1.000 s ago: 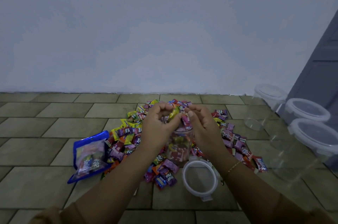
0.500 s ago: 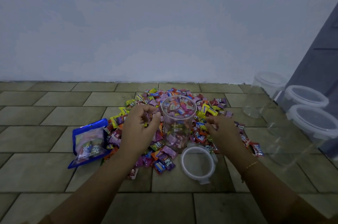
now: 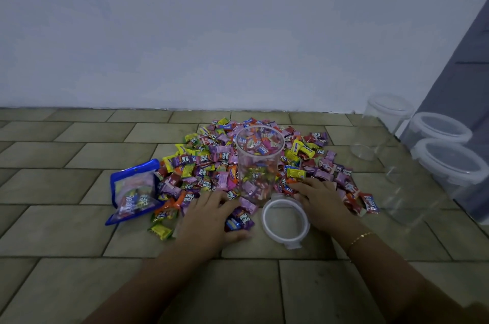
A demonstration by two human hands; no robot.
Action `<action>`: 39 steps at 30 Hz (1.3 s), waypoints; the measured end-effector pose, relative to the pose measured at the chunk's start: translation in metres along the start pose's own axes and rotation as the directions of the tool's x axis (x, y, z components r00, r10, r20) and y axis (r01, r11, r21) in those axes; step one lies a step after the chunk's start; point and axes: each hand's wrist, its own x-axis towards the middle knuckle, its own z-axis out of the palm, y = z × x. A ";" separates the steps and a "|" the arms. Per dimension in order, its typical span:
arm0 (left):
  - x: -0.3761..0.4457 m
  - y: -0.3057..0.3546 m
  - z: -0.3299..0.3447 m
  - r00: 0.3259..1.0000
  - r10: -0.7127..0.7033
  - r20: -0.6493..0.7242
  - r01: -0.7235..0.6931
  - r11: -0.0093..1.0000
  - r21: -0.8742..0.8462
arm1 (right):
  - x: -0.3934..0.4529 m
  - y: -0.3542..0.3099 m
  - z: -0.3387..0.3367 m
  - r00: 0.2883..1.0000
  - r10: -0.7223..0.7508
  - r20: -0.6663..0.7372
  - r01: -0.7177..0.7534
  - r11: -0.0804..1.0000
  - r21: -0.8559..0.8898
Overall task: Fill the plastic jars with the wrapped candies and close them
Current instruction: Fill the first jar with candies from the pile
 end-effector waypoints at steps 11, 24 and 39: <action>-0.001 -0.004 -0.004 0.995 -0.013 0.097 0.022 0.995 -0.092 | -0.008 -0.014 -0.016 0.993 0.059 0.101 -0.059 0.998 -0.009; 0.001 -0.003 -0.038 0.900 0.001 0.436 0.059 0.991 -0.123 | -0.015 -0.016 -0.024 0.976 0.119 -0.181 -0.045 0.929 0.367; 0.008 -0.006 -0.029 0.974 -0.049 0.223 0.076 0.991 -0.113 | -0.011 -0.080 -0.099 0.793 0.078 -0.604 0.344 0.761 0.550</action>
